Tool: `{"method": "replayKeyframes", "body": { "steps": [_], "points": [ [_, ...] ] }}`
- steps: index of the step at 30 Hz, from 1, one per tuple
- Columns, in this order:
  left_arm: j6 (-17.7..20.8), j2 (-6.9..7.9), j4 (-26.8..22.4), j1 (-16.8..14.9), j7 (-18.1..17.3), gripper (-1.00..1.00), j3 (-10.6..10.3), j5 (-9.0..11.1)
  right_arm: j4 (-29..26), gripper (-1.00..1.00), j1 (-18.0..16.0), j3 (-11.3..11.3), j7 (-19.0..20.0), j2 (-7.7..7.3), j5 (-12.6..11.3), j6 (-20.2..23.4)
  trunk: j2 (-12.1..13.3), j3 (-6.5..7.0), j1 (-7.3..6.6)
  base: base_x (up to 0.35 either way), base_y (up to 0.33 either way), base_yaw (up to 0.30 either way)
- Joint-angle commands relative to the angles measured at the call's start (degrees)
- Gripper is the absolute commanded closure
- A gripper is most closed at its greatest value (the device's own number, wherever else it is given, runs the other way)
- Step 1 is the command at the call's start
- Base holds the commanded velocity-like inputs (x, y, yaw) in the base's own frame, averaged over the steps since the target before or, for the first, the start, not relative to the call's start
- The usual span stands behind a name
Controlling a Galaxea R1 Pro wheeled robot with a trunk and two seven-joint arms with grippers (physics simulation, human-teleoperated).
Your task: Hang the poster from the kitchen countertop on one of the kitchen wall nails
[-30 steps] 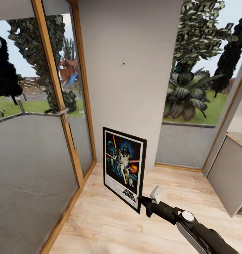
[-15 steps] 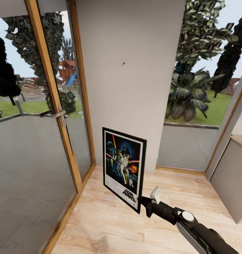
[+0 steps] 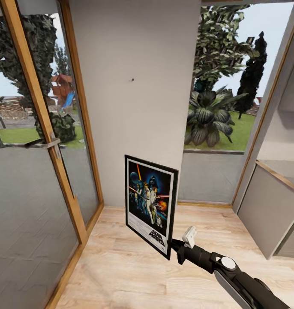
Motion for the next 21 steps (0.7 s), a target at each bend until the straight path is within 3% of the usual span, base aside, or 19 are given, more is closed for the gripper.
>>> {"method": "replayKeyframes", "body": {
  "steps": [1,21],
  "points": [
    [-0.2,-0.05,-0.09,0.0,-0.35,-1.0,0.35,-0.61,0.05,1.0,-0.1,0.22,0.16,-0.05,-0.58,-0.15,-0.11,-0.09,0.06,0.181,0.0,-0.106],
    [-0.2,-0.05,-0.11,-0.02,-0.43,-1.0,0.36,-0.59,0.05,1.0,-0.1,0.22,0.04,-0.05,-0.57,-0.47,-0.11,-0.05,0.06,0.325,0.0,-0.008]
  ]
}}
